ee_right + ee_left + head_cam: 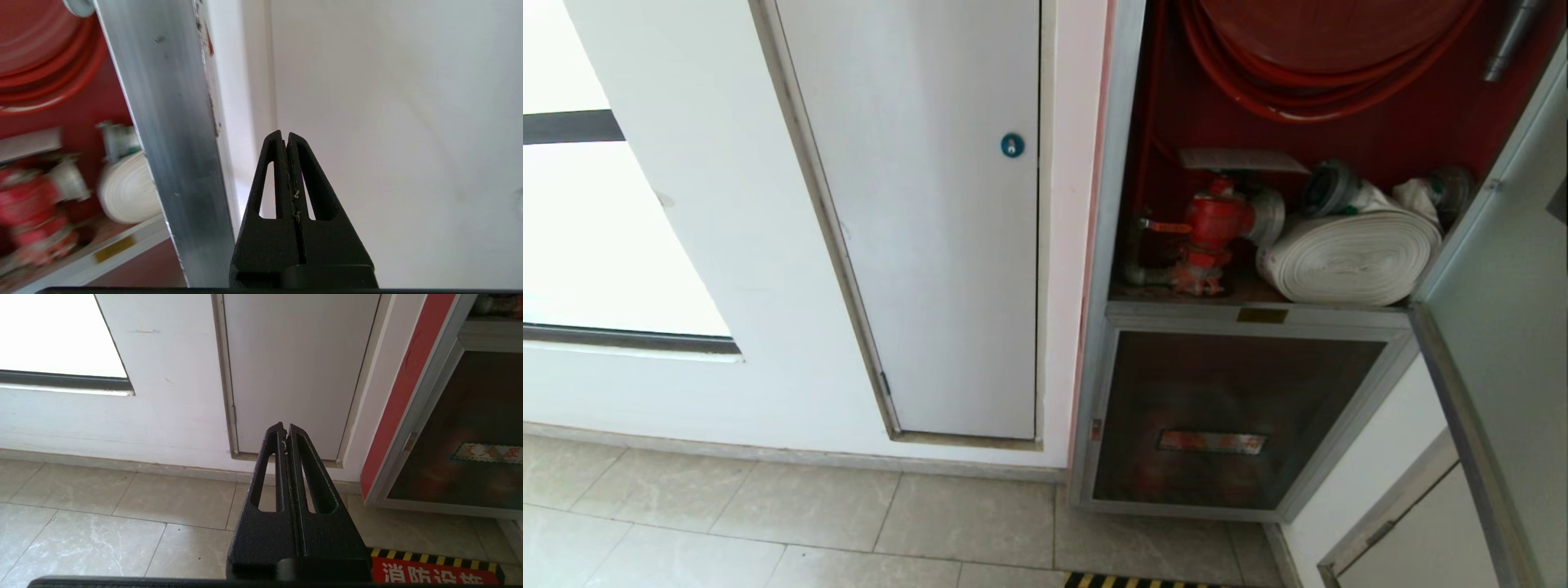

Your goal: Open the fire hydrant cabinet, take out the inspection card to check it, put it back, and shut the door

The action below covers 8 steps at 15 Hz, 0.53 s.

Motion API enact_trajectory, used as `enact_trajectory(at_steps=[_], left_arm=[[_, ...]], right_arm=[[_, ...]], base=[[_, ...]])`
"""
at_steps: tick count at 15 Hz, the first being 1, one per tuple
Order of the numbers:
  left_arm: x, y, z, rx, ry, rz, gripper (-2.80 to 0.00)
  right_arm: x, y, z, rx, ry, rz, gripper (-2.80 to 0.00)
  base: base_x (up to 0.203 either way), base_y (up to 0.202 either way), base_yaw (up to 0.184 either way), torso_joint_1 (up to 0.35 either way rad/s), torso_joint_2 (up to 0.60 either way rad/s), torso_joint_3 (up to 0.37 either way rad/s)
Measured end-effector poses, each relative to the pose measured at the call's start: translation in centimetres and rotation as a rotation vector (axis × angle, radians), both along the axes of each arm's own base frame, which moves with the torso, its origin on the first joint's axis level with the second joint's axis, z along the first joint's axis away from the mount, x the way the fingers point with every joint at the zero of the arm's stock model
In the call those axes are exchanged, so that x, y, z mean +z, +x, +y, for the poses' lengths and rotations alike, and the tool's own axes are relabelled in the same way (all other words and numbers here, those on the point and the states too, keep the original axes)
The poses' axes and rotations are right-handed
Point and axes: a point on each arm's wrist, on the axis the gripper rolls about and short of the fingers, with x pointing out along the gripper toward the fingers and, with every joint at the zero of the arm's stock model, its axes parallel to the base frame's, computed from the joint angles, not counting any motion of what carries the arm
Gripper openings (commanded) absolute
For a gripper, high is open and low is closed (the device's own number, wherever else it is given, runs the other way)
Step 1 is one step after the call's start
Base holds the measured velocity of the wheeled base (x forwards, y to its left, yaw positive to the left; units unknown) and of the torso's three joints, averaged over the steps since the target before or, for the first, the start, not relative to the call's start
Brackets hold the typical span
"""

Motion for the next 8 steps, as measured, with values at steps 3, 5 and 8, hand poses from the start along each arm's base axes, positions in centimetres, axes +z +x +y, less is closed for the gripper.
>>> enact_trajectory(at_steps=[3,5,8], left_arm=[[0.00,0.00,0.00,0.000,-0.001,0.000,-2.80],[0.00,0.00,0.00,0.000,0.000,0.000,-2.80],[-0.01,0.00,0.00,0.000,0.000,0.001,-2.80]], right_arm=[[-0.22,0.15,0.28,0.071,-0.002,0.007,-2.80],[-0.29,0.30,0.49,0.123,-0.003,0.009,-2.80],[-0.48,0.63,0.85,0.202,0.002,0.012,-2.80]], base=[[0.000,0.000,0.000,0.000,0.00,0.000],[0.000,0.000,0.000,0.000,0.00,0.000],[0.000,0.000,0.000,0.000,0.00,0.000]])
